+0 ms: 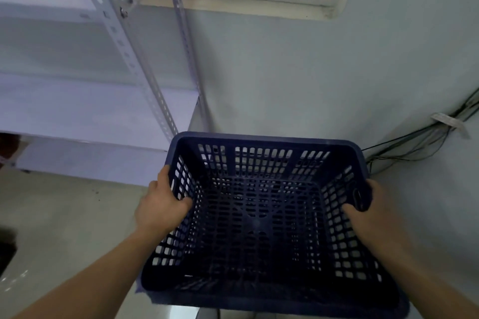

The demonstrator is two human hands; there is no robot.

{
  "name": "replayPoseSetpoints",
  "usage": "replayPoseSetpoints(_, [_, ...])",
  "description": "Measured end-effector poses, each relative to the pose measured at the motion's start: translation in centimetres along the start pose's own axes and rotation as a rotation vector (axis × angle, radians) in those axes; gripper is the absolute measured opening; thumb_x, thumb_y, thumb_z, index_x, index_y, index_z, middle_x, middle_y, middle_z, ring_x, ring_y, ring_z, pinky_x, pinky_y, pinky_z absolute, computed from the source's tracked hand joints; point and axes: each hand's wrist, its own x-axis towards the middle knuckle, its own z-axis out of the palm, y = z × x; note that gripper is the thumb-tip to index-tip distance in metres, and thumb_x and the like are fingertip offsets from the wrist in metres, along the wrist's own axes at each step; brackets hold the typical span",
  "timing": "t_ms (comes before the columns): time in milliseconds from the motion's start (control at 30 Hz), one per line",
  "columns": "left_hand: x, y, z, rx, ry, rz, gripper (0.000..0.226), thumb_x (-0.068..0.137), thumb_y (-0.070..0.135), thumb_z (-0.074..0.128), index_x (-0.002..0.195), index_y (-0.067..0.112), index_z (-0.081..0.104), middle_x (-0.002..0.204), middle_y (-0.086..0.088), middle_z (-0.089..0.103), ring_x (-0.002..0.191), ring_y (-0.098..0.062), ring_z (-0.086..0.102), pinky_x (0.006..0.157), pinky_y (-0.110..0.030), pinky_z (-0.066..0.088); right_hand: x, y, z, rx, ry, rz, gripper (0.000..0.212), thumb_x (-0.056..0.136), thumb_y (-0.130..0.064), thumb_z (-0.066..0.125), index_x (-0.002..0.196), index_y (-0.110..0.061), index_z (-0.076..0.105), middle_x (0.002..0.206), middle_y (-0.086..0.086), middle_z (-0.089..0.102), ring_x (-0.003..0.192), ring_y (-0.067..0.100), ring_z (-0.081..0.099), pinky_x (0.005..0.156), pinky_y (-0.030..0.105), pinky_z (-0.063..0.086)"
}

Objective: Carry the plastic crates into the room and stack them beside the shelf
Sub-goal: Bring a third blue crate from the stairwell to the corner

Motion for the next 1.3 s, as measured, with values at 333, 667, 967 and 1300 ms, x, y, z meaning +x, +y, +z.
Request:
replayPoseSetpoints(333, [2.3, 0.4, -0.5, 0.046, -0.093, 0.041, 0.093, 0.082, 0.03, 0.063, 0.156, 0.038, 0.008, 0.125, -0.009, 0.047, 0.086, -0.028, 0.06, 0.075, -0.039, 0.053, 0.0, 0.0, 0.7, 0.037, 0.062, 0.026, 0.076, 0.092, -0.023, 0.073, 0.157, -0.025, 0.033, 0.128, -0.003, 0.052, 0.108, 0.022, 0.054, 0.094, 0.042, 0.047])
replayPoseSetpoints(667, [0.2, -2.1, -0.2, 0.107, -0.067, 0.068, 0.099, 0.079, 0.025, 0.065, 0.158, 0.031, 0.005, 0.13, -0.008, 0.044, 0.069, -0.019, 0.056, 0.052, -0.029, 0.042, -2.5, 1.4, 1.5, -0.046, 0.015, 0.067, 0.087, 0.086, -0.029, 0.076, 0.156, -0.041, 0.025, 0.152, 0.006, 0.051, 0.129, 0.031, 0.057, 0.106, 0.053, 0.049])
replayPoseSetpoints(967, [0.4, -2.1, 0.2, 0.109, -0.017, 0.054, 0.098, 0.076, 0.027, 0.064, 0.156, 0.033, 0.008, 0.122, -0.005, 0.048, 0.074, -0.022, 0.056, 0.058, -0.033, 0.045, -1.4, 1.2, 1.8, -0.045, 0.059, 0.056, 0.075, 0.087, -0.031, 0.074, 0.146, -0.046, 0.031, 0.133, 0.001, 0.059, 0.113, 0.027, 0.062, 0.096, 0.057, 0.054])
replayPoseSetpoints(1300, [0.0, -1.7, 0.4, 0.063, 0.014, 0.026, 0.095, 0.078, 0.026, 0.064, 0.156, 0.036, 0.011, 0.118, -0.004, 0.049, 0.078, -0.023, 0.058, 0.063, -0.035, 0.05, -0.6, 1.0, 1.3, 0.001, 0.053, 0.031, 0.073, 0.088, -0.033, 0.071, 0.152, -0.035, 0.036, 0.129, -0.003, 0.064, 0.109, 0.024, 0.065, 0.095, 0.053, 0.055])
